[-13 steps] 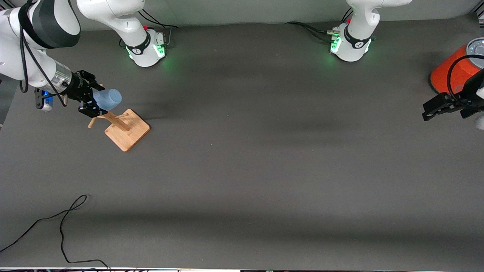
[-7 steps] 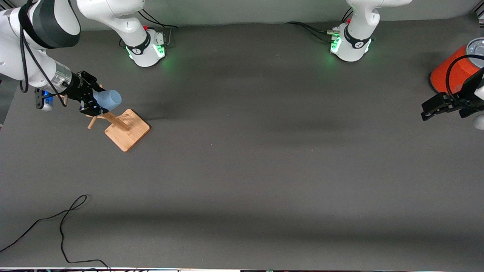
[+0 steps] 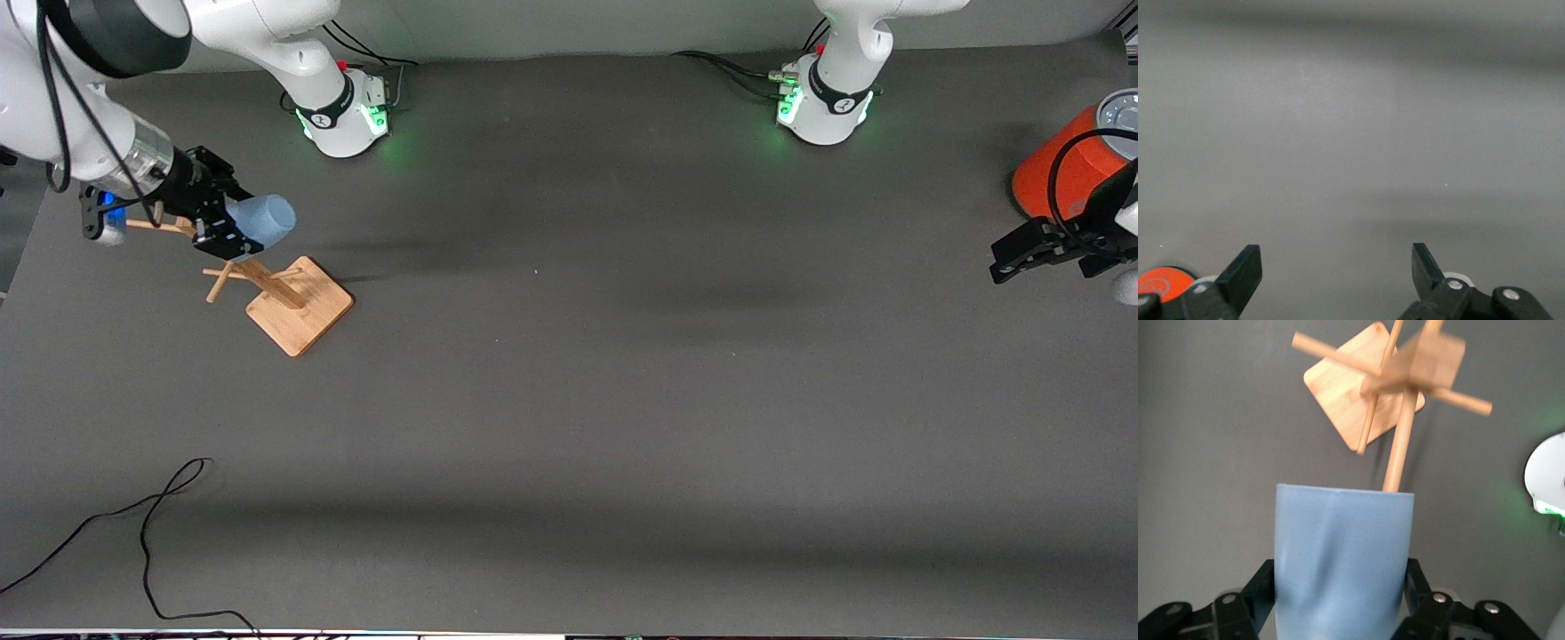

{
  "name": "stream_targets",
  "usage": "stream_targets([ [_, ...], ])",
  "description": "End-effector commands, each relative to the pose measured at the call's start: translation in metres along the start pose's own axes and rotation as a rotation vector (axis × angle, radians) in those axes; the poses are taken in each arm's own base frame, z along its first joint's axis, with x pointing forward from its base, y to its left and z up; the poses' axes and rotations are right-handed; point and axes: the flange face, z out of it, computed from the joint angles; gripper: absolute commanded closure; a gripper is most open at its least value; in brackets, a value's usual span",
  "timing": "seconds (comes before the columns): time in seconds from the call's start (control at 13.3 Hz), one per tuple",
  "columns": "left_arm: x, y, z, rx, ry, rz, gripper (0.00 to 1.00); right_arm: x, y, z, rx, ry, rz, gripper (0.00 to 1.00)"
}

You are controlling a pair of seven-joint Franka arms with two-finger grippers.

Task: Rotate and upright cup with both arms
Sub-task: 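Slide the blue cup off the peg with the right gripper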

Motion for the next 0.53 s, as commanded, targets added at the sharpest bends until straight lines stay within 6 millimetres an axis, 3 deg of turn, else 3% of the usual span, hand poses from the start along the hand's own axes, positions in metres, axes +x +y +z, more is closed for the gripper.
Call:
stream_targets([
  [0.0,0.000,0.003,-0.006,0.008,0.013,-0.002,0.00,-0.058,-0.002,-0.024,0.016,-0.002,0.025,0.72],
  [0.23,0.000,0.004,-0.006,0.008,0.013,0.000,0.00,-0.142,-0.019,-0.031,0.036,0.014,0.072,0.75],
  [0.45,0.000,0.004,-0.006,0.008,0.013,0.000,0.00,-0.248,-0.054,-0.010,0.040,0.055,0.161,0.79],
])
